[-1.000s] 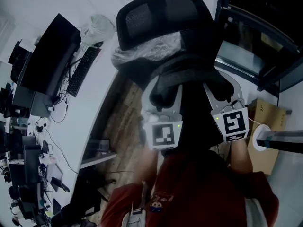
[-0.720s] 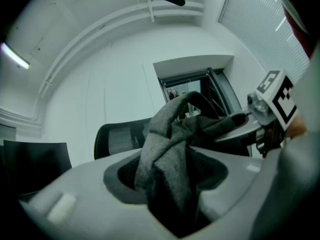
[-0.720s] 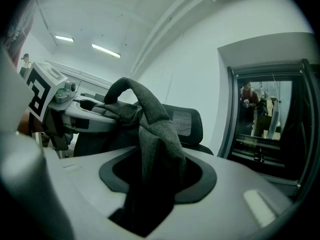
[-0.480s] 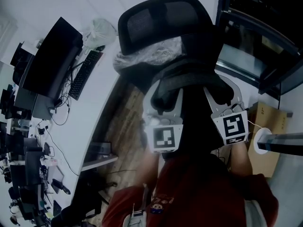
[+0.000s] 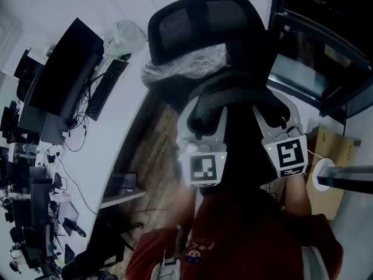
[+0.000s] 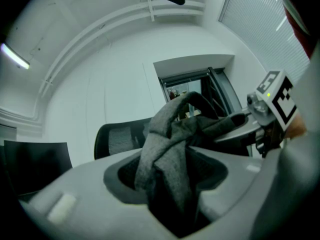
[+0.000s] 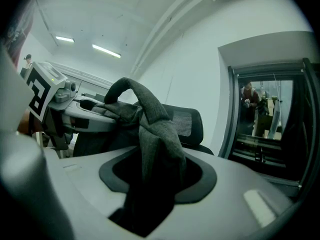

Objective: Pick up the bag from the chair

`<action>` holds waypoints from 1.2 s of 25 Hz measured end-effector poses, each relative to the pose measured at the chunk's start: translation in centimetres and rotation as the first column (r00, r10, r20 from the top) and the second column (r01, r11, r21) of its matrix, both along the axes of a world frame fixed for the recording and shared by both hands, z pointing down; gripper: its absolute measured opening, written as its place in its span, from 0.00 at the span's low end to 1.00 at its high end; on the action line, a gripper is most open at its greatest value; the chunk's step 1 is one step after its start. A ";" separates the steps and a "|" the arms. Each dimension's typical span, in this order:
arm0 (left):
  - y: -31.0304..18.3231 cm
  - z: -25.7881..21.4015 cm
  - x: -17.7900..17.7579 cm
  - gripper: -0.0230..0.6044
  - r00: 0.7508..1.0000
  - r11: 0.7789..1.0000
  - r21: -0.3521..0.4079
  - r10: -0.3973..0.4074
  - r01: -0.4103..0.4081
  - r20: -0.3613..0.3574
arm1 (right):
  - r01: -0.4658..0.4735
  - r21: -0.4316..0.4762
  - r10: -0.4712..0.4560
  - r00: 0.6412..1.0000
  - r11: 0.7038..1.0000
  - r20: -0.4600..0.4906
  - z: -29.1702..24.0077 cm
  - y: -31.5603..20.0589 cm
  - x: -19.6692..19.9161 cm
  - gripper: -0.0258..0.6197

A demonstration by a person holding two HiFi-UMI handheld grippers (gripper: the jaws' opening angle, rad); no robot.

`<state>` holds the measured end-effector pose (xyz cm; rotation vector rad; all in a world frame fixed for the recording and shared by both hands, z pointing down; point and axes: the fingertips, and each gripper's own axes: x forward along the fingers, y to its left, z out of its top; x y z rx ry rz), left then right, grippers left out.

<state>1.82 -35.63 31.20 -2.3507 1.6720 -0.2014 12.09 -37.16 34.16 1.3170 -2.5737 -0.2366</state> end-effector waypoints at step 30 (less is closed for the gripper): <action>0.4 0.0 -0.4 0.40 1.000 1.000 -0.019 -0.003 0.003 0.005 | 0.013 -0.010 -0.013 1.000 1.000 -0.008 -0.1 0.3 -0.5 0.32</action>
